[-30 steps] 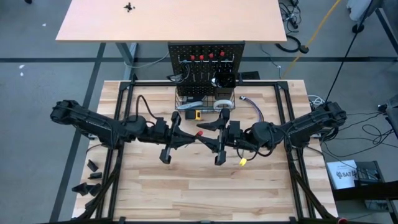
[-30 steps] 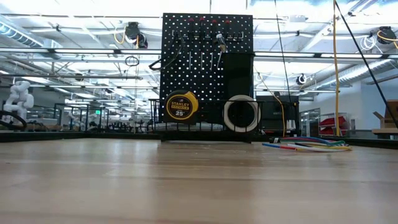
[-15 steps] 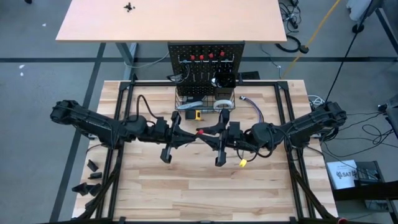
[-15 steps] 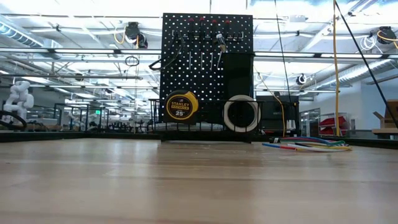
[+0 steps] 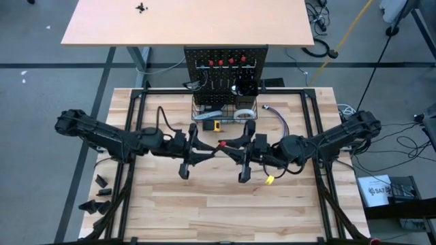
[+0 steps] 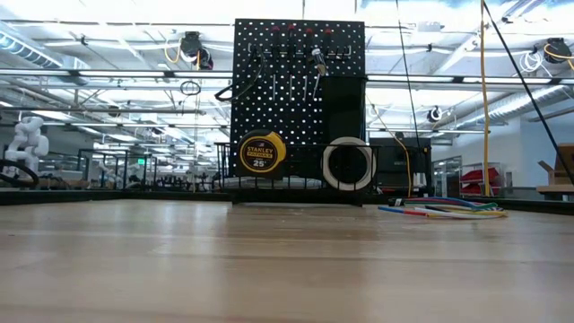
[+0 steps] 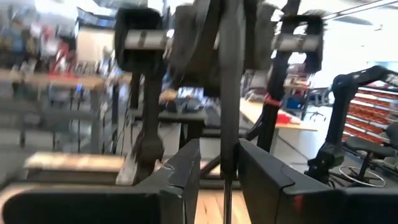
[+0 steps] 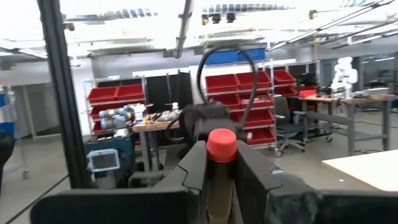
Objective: Hang tools onto peg board
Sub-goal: Hang the screwdriver on the pegboard
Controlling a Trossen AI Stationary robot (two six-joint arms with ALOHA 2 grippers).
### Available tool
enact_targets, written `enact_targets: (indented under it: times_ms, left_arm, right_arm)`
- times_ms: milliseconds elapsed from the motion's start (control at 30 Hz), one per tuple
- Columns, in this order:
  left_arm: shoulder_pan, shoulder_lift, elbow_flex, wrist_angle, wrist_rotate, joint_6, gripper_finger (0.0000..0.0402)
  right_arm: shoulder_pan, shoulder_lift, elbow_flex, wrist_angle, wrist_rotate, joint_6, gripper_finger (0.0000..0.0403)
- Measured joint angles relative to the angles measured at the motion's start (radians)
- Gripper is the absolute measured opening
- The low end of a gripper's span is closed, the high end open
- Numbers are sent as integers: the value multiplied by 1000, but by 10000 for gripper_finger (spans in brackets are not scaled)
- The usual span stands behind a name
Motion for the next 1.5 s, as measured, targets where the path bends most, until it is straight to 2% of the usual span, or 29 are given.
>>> enact_targets:
  times_ms: [100,233,300,400,600,933,1000,1100,1200,1400,1500]
  left_arm:
    - [15,-4,0,-59,-13,-77,115]
    - [63,-25,0,-165,36,-169,137]
    - [91,-36,0,-229,52,-170,147]
    - [135,-37,0,-311,48,-170,156]
    - [190,-28,0,-331,-126,-205,157]
    - [250,-28,0,-334,-318,-198,157]
    - [252,-28,0,-333,-325,-198,157]
    - [251,-28,0,-333,-325,-198,158]
    - [246,-28,0,-350,-324,-188,158]
    - [256,-36,0,-574,-329,-170,158]
    - [262,-39,0,-715,-332,-172,157]
  right_arm:
    - [7,-31,0,-43,31,1,44]
    - [25,-95,0,-180,144,-2,44]
    - [35,-137,0,-235,194,-19,44]
    - [40,-201,0,-280,212,-71,44]
    - [21,-323,0,-362,213,-198,44]
    - [-81,-488,0,-558,204,-234,44]
    - [-111,-501,0,-562,186,-230,44]
    - [-166,-505,0,-548,103,-223,44]
    - [-226,-488,0,-549,100,-192,44]
    - [-376,-417,0,-490,104,-123,44]
    - [-461,-367,37,-537,110,-104,44]
